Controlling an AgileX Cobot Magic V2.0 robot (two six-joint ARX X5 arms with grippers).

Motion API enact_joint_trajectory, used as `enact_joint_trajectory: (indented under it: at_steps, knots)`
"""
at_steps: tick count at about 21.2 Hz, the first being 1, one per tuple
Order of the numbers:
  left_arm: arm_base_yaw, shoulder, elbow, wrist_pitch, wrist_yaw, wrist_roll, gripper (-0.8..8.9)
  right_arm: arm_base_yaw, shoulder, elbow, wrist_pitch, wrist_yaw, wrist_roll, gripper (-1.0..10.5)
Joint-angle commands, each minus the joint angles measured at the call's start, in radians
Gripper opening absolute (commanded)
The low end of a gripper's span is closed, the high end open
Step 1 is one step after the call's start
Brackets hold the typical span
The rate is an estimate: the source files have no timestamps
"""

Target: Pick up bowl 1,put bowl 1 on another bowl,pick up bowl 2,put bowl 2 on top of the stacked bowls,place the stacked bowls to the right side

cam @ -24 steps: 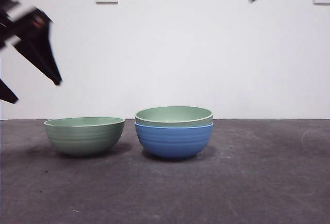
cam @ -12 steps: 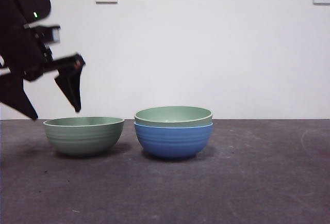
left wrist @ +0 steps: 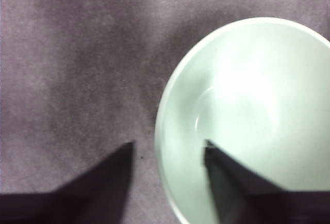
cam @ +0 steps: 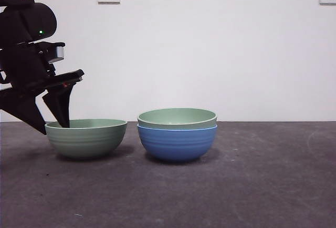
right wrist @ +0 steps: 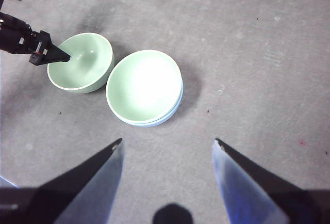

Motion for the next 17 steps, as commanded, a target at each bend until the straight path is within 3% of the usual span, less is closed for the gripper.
enact_joint_trajectory:
  at_steps: [1, 11, 17]
  knots:
    - [-0.004, 0.004, -0.003, 0.002, 0.0, 0.0, 0.17, 0.001, 0.001, -0.002, 0.001, 0.003, -0.008, 2.9]
    - [-0.014, -0.033, 0.054, -0.039, 0.003, 0.001, -0.08, 0.001, 0.002, -0.002, -0.023, 0.003, -0.011, 2.9]
    - [-0.143, -0.085, 0.25, -0.175, -0.001, 0.017, -0.08, 0.001, 0.003, -0.002, -0.023, 0.003, -0.011, 2.9]
